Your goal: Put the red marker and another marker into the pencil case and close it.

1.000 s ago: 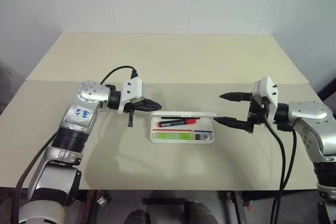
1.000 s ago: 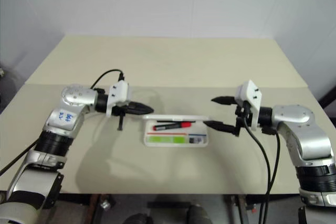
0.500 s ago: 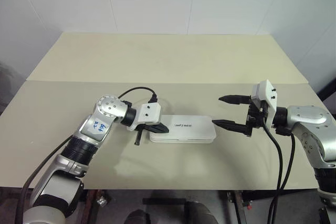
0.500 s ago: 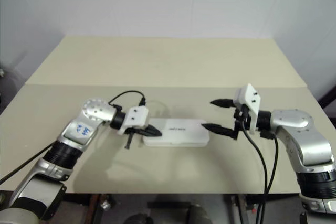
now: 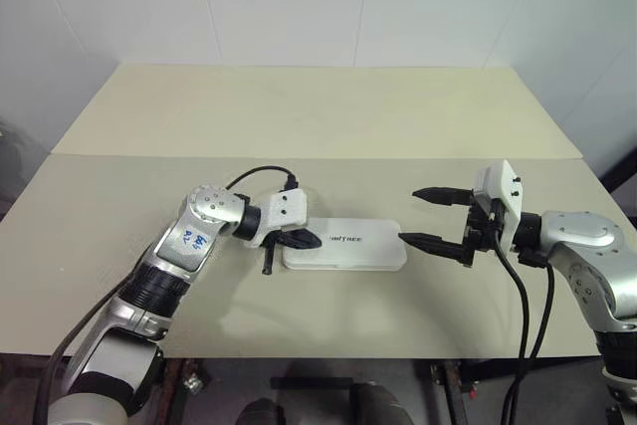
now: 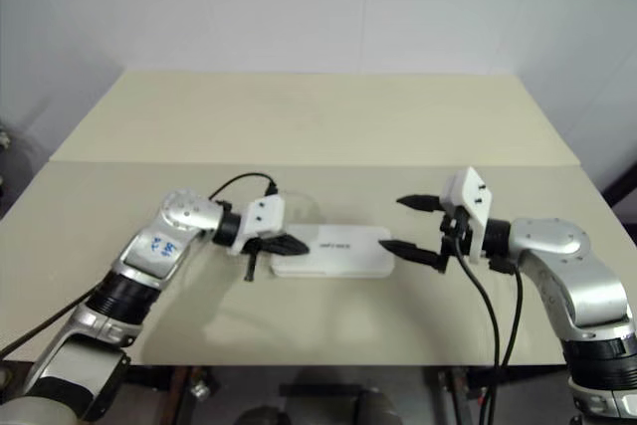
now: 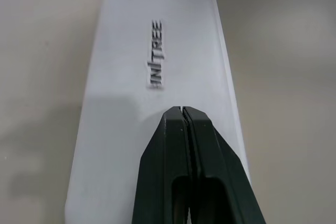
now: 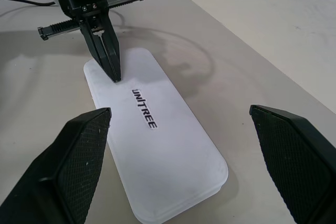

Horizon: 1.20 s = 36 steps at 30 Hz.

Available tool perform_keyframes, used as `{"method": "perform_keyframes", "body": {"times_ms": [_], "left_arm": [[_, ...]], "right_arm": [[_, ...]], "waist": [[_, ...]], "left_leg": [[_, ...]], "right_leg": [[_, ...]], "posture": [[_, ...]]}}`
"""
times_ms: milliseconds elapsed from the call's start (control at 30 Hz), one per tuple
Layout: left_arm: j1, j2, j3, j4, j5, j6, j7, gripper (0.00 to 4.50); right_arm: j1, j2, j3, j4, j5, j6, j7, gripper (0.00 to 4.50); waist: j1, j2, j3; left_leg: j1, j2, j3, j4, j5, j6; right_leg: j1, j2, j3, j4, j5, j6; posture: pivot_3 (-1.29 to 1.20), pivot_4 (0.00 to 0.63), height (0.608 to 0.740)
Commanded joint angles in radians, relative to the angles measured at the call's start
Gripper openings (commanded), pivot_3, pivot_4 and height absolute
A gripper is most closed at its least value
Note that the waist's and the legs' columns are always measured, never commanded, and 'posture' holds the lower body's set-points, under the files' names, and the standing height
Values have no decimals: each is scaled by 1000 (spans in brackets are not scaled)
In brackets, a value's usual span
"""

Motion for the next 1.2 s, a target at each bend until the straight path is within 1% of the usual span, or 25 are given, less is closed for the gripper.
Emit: {"method": "perform_keyframes", "body": {"times_ms": [33, 167, 267, 333, 467, 500, 667, 800, 1000, 1100, 1200], "left_arm": [[-2, 34, 156, -59, -132, -19, -20, 24], [52, 100, 252, -90, -216, -8, -53, 24], [105, 150, 327, -103, -263, 2, -57, 608], [148, 186, 375, -106, -288, 7, -61, 1201], [198, 216, 429, -96, -299, -30, -40, 2479], [205, 219, 436, -97, -304, -27, -37, 2867], [248, 244, 467, -97, -313, -48, -42, 4414], [267, 256, 467, -86, -295, -78, -33, 4468], [262, 277, 463, -56, -291, -100, -28, 4468], [253, 296, 447, -50, -287, -103, -46, 4468], [262, 307, 448, -52, -289, -103, -49, 4468]], "right_arm": [[-18, -2, -26, -5, 14, -17, 16, 4500], [-39, -8, -18, 26, 4, -31, 40, 4500], [-51, -12, -15, 49, -4, -41, 58, 4500], [-49, -18, -15, 55, -6, -44, 70, 4500], [-37, -31, -24, 64, -14, -58, 94, 4500], [-37, -36, -29, 72, -16, -64, 101, 4500], [-26, -71, -48, 96, -21, -89, 135, 4500], [-17, -113, -44, 148, -59, -158, 185, 4500], [-46, -146, -47, 255, -95, -221, 221, 4500], [-92, -168, -33, 331, -130, -274, 256, 4500], [-140, -146, -14, 379, -148, -295, 259, 4500]], "waist": [[-2, 0, 0], [-3, 0, 0], [-1, 0, 0], [-1, 0, 0], [1, 0, 0], [1, 0, 0], [-1, 0, 0], [-1, 0, 0], [-4, 0, 0], [-4, 0, 0], [-6, 0, 0]], "left_leg": [[-1, 1, 0, 0, 0, 0], [0, 2, 0, -1, 0, 0], [0, 2, 0, -1, 0, 0], [0, 2, 0, -1, 0, 0], [-1, 2, 0, -1, 0, 0], [-1, 2, 0, -1, 0, 1], [-1, 2, 0, -1, -1, 1], [-1, 2, 0, -1, -1, 1], [0, 2, 1, -1, -1, 1], [0, 2, 1, -2, -1, 1], [0, 2, 2, -1, -1, 1]], "right_leg": [[-1, 0, 0, 0, 0, 0], [-1, 0, 0, 1, 0, 0], [-1, -1, 0, 0, 0, 0], [0, -2, 0, 0, 0, 0], [0, -2, -1, 0, 0, 0], [0, -2, -1, -1, 0, 0], [0, -3, -1, -1, 0, 0], [0, -2, -1, -2, 0, 0], [0, -2, -1, -3, 0, 0], [0, -2, -1, -3, 0, 0], [0, -2, -1, -3, 0, 0]], "posture": [[0, 150, 740], [0, 150, 740], [0, 150, 740], [0, 150, 740], [0, 150, 740], [0, 150, 740], [0, 150, 740], [0, 150, 740], [0, 150, 740], [0, 150, 740], [0, 150, 740]]}}
